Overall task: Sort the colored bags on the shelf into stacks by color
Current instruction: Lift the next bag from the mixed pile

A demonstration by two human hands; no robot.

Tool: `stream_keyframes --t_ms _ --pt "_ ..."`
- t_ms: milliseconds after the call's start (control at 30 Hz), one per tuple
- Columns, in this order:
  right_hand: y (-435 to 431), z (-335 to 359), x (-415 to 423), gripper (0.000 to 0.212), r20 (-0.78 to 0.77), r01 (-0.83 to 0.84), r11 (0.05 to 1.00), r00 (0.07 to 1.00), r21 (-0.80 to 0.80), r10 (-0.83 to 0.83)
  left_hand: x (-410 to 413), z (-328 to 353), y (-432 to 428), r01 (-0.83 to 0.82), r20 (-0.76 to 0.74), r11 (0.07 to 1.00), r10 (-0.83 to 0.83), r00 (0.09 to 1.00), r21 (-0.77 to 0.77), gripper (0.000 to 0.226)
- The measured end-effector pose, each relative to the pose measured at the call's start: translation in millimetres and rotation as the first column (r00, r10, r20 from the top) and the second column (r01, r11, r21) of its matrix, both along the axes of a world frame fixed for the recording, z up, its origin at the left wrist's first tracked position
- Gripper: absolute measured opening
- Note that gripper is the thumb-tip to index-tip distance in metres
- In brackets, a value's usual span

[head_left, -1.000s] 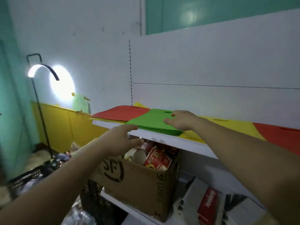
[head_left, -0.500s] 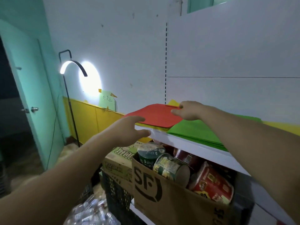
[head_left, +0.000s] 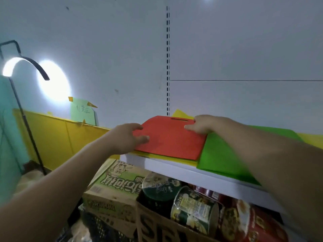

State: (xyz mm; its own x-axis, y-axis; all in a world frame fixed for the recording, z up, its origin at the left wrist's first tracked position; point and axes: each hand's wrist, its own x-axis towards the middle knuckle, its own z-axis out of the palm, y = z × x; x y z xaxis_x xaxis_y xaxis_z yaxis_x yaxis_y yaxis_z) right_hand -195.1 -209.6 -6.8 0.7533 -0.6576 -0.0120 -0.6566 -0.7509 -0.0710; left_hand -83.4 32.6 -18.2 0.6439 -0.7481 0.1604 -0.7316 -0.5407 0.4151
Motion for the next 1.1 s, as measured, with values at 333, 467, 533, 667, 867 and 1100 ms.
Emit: stream_keyframes --t_ms 333,467,533,667,867,1100 --pt "6.9 -13.4 23.8 0.073 -0.027 0.271 0.962 0.962 0.037 -0.27 81.3 -6.9 -34.8 0.219 0.048 0.965 -0.228 0.973 0.147 0.067" --pt "14.5 -17.9 27.3 0.073 -0.05 0.346 0.937 0.938 0.053 -0.343 89.3 -17.5 -36.9 0.261 0.009 0.939 -0.27 0.963 0.223 0.071" --pt "16.5 -18.1 28.5 0.071 -0.038 0.354 0.934 0.935 0.035 -0.353 91.7 -20.8 -36.7 0.27 0.002 0.938 -0.277 0.961 0.219 0.071" --pt "14.0 -18.0 32.8 0.065 0.026 0.343 0.937 0.939 -0.062 -0.342 92.2 -20.4 -34.4 0.263 -0.057 0.946 -0.257 0.965 0.188 0.077" --pt "23.2 -20.0 38.4 0.047 0.193 0.256 0.943 0.957 -0.211 -0.217 89.5 -21.7 -29.8 0.246 -0.067 0.96 -0.239 0.969 0.136 0.073" --pt "51.2 -11.6 29.0 0.044 0.562 0.249 0.958 0.817 -0.144 -0.127 90.1 -22.2 -18.9 0.203 -0.153 0.957 -0.237 0.959 -0.205 0.068"
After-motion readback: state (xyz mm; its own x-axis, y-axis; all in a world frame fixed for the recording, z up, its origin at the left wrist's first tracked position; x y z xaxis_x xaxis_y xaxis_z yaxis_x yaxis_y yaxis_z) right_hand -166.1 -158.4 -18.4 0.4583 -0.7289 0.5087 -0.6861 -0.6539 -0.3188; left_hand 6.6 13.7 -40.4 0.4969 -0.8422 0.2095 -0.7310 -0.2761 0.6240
